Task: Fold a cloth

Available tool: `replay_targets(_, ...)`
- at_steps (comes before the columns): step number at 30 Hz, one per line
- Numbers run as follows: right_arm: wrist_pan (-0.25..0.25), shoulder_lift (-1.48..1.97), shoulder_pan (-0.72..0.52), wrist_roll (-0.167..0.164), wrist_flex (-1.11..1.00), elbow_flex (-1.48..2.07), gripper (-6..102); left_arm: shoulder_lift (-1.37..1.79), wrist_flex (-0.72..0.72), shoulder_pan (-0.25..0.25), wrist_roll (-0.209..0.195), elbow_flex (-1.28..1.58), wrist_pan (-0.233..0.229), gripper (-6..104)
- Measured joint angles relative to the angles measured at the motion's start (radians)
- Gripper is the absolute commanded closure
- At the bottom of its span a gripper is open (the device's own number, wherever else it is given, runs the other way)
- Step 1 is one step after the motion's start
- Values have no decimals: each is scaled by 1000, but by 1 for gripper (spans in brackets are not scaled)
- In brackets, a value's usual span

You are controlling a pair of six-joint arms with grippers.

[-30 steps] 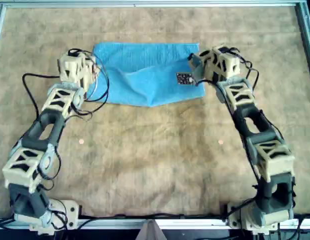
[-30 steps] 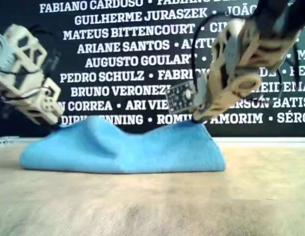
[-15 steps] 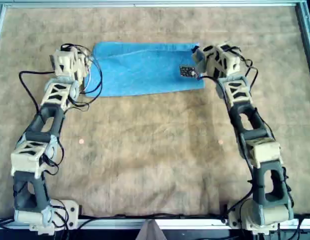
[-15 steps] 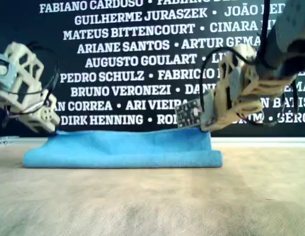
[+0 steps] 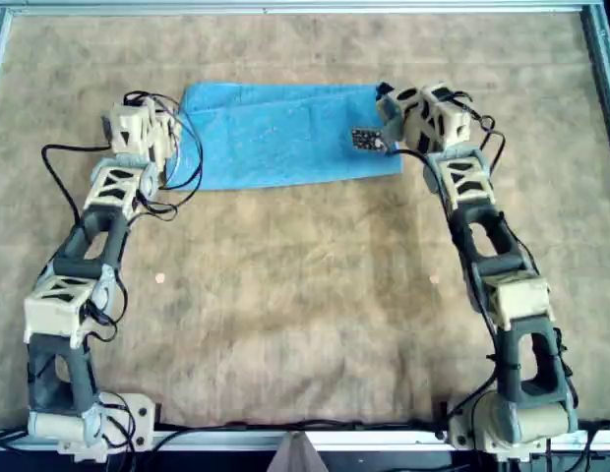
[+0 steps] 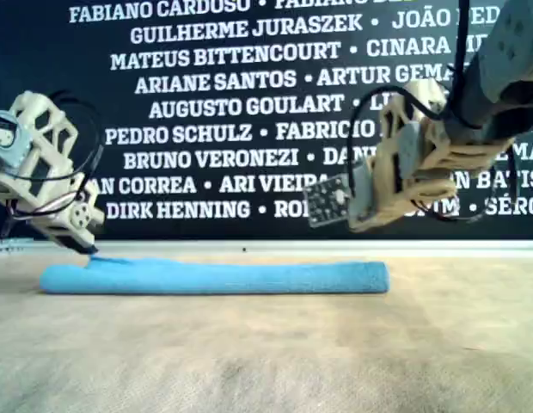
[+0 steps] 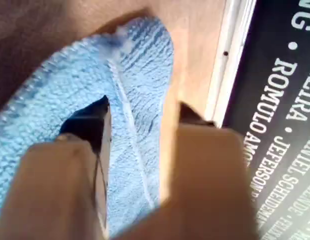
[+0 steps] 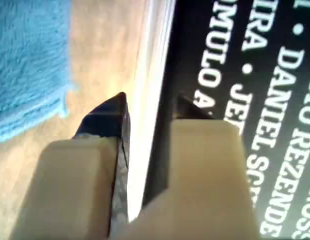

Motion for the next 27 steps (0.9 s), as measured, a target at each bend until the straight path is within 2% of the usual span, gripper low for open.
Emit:
replay_targets(5, 0, 0, -11, 0, 0, 0, 39, 0, 0, 0, -2, 0, 0, 17)
replay_targets(9, -6, 8, -6, 0, 8, 0, 39, 14, 15, 0, -2, 0, 0, 17)
replay_targets(11, -6, 29, -5, 0, 55, 0, 39, 67, 69, 0, -2, 32, 0, 17)
replay_targets(14, -6, 133, -5, 0, 238, 2, 39, 227, 187, -2, -2, 144, 2, 17)
replay_targets(19, -6, 408, -8, 0, 690, 0, 38, 594, 348, -3, -2, 391, -2, 17)
replay_targets(24, -6, 643, -3, 6, 1192, -2, 37, 1012, 383, -3, -8, 684, -2, 17)
replay_targets(25, -5, 680, -2, 15, 1276, -2, 37, 1100, 383, -3, -8, 752, -2, 17)
replay_targets(26, -2, 716, -2, 6, 1336, 0, 37, 1190, 385, -5, -8, 815, -2, 17)
replay_targets(27, 0, 756, 0, 15, 1361, -2, 38, 1276, 385, -5, -8, 877, -2, 17)
